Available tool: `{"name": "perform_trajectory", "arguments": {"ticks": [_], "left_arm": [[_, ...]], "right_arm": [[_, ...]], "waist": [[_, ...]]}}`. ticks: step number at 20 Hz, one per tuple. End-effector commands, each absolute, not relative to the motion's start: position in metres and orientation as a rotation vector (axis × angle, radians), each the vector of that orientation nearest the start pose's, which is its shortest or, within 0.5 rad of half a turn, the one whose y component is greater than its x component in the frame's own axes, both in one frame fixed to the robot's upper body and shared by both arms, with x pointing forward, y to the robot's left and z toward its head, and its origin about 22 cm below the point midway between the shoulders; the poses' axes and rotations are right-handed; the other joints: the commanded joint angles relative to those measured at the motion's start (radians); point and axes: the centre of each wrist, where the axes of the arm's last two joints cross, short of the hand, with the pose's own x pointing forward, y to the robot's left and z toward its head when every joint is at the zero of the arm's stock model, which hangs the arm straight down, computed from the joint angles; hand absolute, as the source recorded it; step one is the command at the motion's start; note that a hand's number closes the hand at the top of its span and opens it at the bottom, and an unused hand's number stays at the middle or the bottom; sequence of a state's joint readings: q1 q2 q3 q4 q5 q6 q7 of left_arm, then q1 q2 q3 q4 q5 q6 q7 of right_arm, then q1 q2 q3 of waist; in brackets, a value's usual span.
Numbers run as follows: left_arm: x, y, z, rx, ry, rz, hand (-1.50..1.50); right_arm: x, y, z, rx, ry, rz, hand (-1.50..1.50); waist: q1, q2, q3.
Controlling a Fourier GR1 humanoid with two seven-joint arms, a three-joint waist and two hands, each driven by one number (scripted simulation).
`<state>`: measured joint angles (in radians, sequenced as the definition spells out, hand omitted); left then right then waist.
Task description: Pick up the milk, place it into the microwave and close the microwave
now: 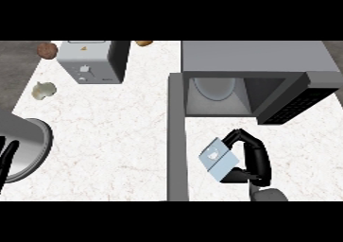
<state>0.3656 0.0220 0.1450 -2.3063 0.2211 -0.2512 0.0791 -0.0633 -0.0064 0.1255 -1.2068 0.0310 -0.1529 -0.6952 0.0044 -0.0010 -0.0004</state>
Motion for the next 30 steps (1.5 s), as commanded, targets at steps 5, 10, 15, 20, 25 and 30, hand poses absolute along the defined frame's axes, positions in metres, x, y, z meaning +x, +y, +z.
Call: {"name": "perform_trajectory", "arguments": {"ticks": [5, 10, 15, 20, 25, 30], "left_arm": [[0.122, 0.295, 0.119, -0.028, -1.916, -0.022, -1.50], [0.136, 0.294, 0.112, -0.039, -1.926, -0.048, -1.50], [0.150, 0.299, 0.113, -0.041, -1.918, -0.053, -1.50], [0.141, 0.293, 0.111, -0.090, -1.918, -0.057, -1.50], [0.148, 0.293, 0.106, -0.094, -1.918, -0.063, -1.50], [0.147, 0.294, 0.109, -0.051, -1.910, -0.106, -1.50]], "right_arm": [[0.312, -0.160, -0.031, -0.259, -1.899, 0.147, 1.50], [0.373, -0.185, -0.008, -0.361, -1.821, 0.172, 1.50], [0.397, -0.185, -0.010, -0.442, -1.793, 0.220, 1.50], [0.407, -0.214, -0.011, -0.590, -1.767, 0.191, 1.50], [0.422, -0.221, 0.009, -0.844, -1.760, 0.134, 1.50], [0.423, -0.233, 0.006, -0.965, -1.746, 0.358, -1.50]], "waist": [[0.011, 0.002, 0.000], [0.024, 0.008, 0.001], [0.028, 0.013, 0.002], [0.055, 0.023, 0.003], [0.071, 0.032, 0.003], [0.088, 0.036, 0.002]]}}
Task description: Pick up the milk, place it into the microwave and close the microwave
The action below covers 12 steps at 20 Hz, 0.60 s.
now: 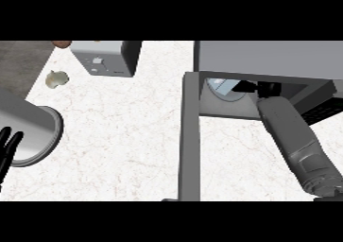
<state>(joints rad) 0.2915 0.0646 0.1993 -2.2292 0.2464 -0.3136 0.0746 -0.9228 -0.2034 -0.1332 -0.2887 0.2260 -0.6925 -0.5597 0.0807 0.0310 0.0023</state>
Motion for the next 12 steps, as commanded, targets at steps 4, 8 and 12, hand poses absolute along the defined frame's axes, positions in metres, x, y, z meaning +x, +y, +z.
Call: {"name": "perform_trajectory", "arguments": {"ticks": [4, 8, 12], "left_arm": [[0.147, 0.291, 0.103, -0.026, -1.905, -0.114, -1.50], [0.148, 0.287, 0.096, -0.056, -1.908, -0.114, -1.50], [0.153, 0.288, 0.102, -0.034, -1.925, -0.138, -1.50]], "right_arm": [[0.434, -0.214, 0.023, -0.890, -1.735, 0.422, -1.50], [0.434, -0.217, 0.022, -0.849, -1.738, 0.476, -1.50], [0.436, -0.189, 0.023, -0.807, -1.713, 0.468, -1.50]], "waist": [[0.014, 0.002, 0.000], [0.018, 0.008, 0.000], [0.008, 0.003, 0.000]]}}
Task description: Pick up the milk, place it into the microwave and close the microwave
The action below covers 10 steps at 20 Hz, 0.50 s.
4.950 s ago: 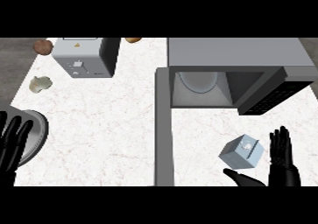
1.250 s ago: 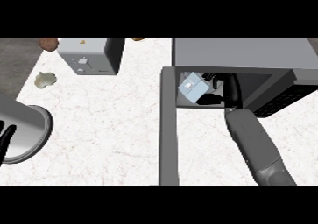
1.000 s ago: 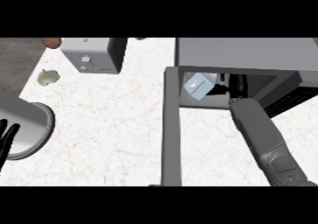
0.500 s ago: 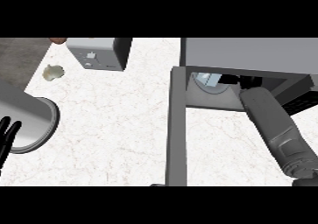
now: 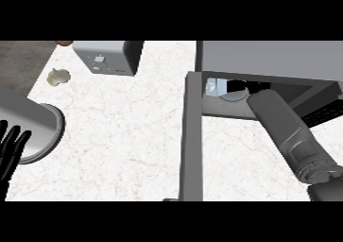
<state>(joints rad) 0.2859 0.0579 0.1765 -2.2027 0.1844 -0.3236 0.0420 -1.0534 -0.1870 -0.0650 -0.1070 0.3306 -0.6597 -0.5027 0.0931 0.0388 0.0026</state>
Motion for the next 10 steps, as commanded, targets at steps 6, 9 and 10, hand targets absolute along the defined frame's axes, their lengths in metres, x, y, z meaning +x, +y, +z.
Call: {"name": "perform_trajectory", "arguments": {"ticks": [6, 9, 10], "left_arm": [[0.148, 0.287, 0.107, -0.019, -1.914, -0.148, -1.50], [0.148, 0.285, 0.101, -0.039, -1.916, -0.158, -1.50], [0.143, 0.290, 0.106, -0.019, -1.907, -0.136, -1.50]], "right_arm": [[0.438, -0.184, 0.028, -0.818, -1.735, 0.397, -1.50], [0.432, -0.180, 0.017, -0.869, -1.739, 0.338, -1.50], [0.435, -0.182, 0.022, -0.845, -1.758, 0.334, -1.50]], "waist": [[-0.003, -0.006, 0.000], [-0.005, -0.005, 0.000], [-0.018, -0.013, 0.000]]}}
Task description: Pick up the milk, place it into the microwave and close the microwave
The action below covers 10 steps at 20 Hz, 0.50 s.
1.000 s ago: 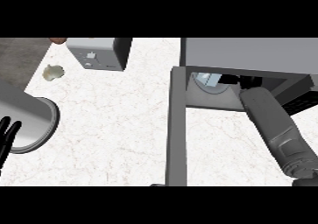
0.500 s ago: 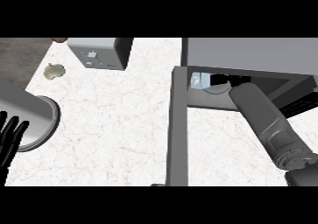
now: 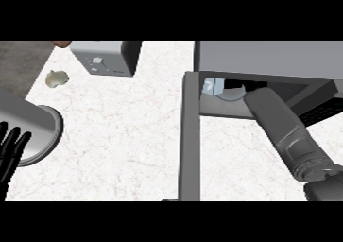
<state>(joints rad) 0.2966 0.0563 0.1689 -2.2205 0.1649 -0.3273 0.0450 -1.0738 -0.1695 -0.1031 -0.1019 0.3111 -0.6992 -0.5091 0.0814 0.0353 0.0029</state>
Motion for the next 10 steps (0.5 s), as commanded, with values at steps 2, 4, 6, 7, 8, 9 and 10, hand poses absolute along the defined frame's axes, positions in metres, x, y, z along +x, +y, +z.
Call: {"name": "perform_trajectory", "arguments": {"ticks": [2, 4, 6, 7, 8, 9, 10], "left_arm": [[0.143, 0.285, 0.115, -0.017, -1.918, -0.171, -1.50], [0.145, 0.282, 0.106, -0.004, -1.906, -0.162, -1.50], [0.148, 0.278, 0.104, -0.025, -1.913, -0.143, -1.50], [0.144, 0.279, 0.106, -0.019, -1.904, -0.157, -1.50], [0.134, 0.281, 0.108, -0.018, -1.913, -0.149, -1.50], [0.141, 0.278, 0.109, -0.008, -1.917, -0.173, -1.50], [0.131, 0.271, 0.102, -0.032, -1.891, -0.156, -1.50]], "right_arm": [[0.435, -0.213, 0.023, -0.883, -1.733, 0.329, -1.50], [0.428, -0.196, 0.008, -0.876, -1.760, 0.293, -1.50], [0.439, -0.204, 0.030, -0.889, -1.788, 0.285, -1.50], [0.430, -0.216, 0.015, -0.895, -1.790, 0.307, -1.50], [0.439, -0.227, 0.034, -0.901, -1.776, 0.283, -1.50], [0.440, -0.232, 0.036, -0.902, -1.792, 0.273, -1.50], [0.436, -0.230, 0.028, -0.928, -1.790, 0.265, -1.50]], "waist": [[0.000, -0.003, 0.001], [-0.011, -0.006, 0.000], [-0.011, -0.006, 0.000], [-0.021, -0.011, 0.000], [-0.010, -0.011, -0.001], [-0.015, -0.009, 0.000], [-0.012, -0.012, 0.000]]}}
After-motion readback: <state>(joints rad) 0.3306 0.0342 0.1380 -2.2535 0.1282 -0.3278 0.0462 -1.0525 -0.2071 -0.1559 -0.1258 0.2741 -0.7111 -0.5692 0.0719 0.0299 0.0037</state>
